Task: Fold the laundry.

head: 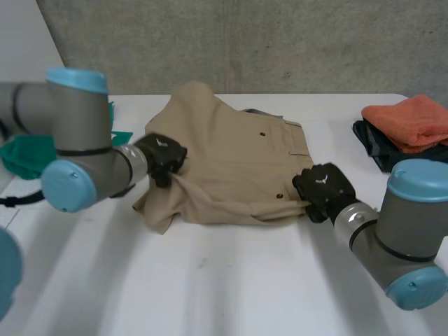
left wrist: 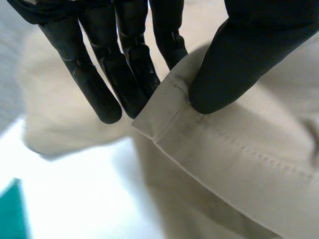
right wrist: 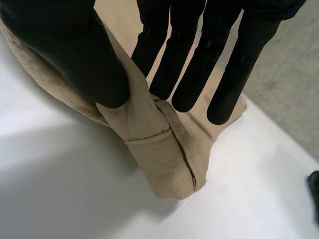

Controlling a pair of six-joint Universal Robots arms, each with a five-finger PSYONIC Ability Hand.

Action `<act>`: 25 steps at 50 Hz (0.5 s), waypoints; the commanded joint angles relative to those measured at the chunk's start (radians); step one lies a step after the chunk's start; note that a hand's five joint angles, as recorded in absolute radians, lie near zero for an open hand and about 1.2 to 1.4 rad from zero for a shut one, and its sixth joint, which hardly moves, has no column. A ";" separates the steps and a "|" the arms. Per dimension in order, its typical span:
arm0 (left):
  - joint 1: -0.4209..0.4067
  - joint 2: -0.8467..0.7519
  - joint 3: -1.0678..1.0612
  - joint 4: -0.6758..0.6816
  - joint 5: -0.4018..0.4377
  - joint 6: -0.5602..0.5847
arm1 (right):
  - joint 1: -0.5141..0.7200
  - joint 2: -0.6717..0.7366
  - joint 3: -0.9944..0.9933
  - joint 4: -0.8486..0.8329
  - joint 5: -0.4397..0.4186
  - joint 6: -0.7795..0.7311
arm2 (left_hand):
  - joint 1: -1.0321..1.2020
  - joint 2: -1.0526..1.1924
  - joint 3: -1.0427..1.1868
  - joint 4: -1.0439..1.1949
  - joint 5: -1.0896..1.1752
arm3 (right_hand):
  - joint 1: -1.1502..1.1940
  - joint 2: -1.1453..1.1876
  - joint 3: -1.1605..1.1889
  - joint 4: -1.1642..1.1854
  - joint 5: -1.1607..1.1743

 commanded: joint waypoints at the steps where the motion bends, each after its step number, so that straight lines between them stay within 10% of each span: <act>1: -0.006 0.261 -0.077 0.013 -0.047 0.016 | -0.009 -0.182 -0.045 0.052 -0.004 -0.010 | 0.253 0.202 0.207 0.201 0.207 | 0.296 0.227 0.211 0.203 0.229; 12: -0.006 0.719 0.064 0.099 -0.171 -0.002 | -0.023 -0.463 -0.407 0.201 -0.032 0.133 | 0.253 0.202 0.207 0.201 0.207 | 0.296 0.227 0.211 0.203 0.229; 25: -0.004 0.574 0.429 0.093 -0.256 -0.004 | -0.032 -0.293 -0.780 0.290 -0.037 0.332 | 0.253 0.202 0.207 0.201 0.207 | 0.296 0.227 0.211 0.203 0.229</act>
